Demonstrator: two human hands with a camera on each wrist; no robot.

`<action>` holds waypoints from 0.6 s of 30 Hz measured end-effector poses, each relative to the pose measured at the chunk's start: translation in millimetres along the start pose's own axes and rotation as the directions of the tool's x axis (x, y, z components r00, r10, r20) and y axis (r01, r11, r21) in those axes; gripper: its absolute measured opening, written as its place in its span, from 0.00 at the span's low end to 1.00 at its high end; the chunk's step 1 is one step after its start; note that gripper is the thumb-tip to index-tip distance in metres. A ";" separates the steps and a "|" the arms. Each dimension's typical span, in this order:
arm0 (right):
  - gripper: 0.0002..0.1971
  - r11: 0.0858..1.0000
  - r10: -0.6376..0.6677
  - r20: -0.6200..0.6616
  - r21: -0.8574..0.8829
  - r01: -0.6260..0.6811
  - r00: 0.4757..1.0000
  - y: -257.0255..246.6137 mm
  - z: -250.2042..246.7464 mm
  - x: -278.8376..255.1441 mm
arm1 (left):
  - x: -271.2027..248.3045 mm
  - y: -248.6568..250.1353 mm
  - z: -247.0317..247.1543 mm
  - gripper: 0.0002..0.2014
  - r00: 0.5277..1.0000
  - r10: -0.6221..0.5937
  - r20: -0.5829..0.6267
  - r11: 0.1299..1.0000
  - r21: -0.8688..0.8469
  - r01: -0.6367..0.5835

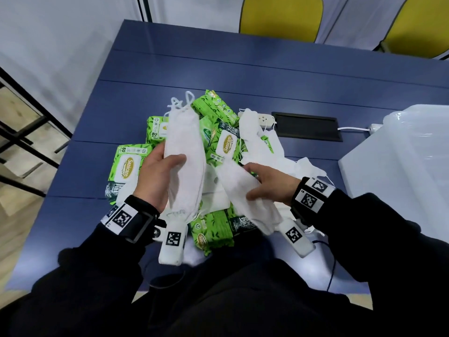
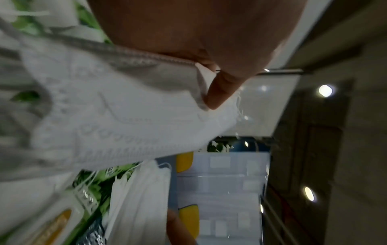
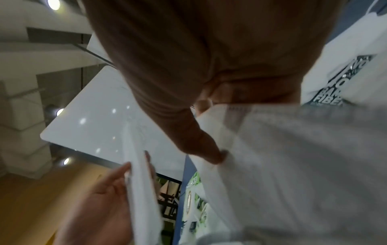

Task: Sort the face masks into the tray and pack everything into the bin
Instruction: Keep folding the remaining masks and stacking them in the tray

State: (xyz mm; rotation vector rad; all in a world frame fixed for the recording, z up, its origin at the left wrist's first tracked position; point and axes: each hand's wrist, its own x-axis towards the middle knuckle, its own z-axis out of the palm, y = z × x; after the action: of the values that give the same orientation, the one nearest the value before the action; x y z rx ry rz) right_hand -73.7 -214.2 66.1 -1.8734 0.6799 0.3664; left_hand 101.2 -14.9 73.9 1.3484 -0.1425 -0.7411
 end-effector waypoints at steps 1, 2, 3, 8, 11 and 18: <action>0.23 0.997 -0.001 0.033 -0.074 0.003 0.999 -0.1 -2.1 0.0 | -4.6 5.6 1.9 0.17 0.996 0.056 0.071 0.995 0.075 -0.062; 0.20 0.990 0.009 0.053 -0.139 -0.002 0.999 -0.3 -2.9 0.0 | -10.2 11.4 4.2 0.17 0.979 0.101 0.175 0.978 0.162 -0.130; 0.16 0.985 0.009 0.058 -0.175 0.001 0.998 -1.4 -4.4 -1.3 | -15.8 15.8 6.7 0.17 0.946 0.126 0.300 0.944 0.258 -0.207; 0.14 0.991 0.126 0.079 -0.043 -0.123 0.989 3.8 -5.2 -3.7 | -34.2 9.9 31.0 0.17 0.654 -0.014 0.757 0.491 0.574 -0.655; 0.14 0.993 0.023 0.222 -0.121 0.004 0.975 -13.0 6.3 -7.7 | -37.8 -7.8 45.1 0.22 0.498 -0.113 0.860 0.273 0.509 -0.816; 0.03 0.966 0.138 0.158 0.198 -0.168 0.978 6.0 28.4 -7.5 | -33.1 -33.2 42.2 0.24 0.440 -0.116 0.891 0.199 0.455 -0.868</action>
State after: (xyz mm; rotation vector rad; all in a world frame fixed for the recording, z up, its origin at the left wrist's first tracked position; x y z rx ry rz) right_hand -81.6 -187.6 54.5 -1.5825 0.7391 0.5038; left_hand 41.4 -32.5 64.5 1.7552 -2.0359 -0.6581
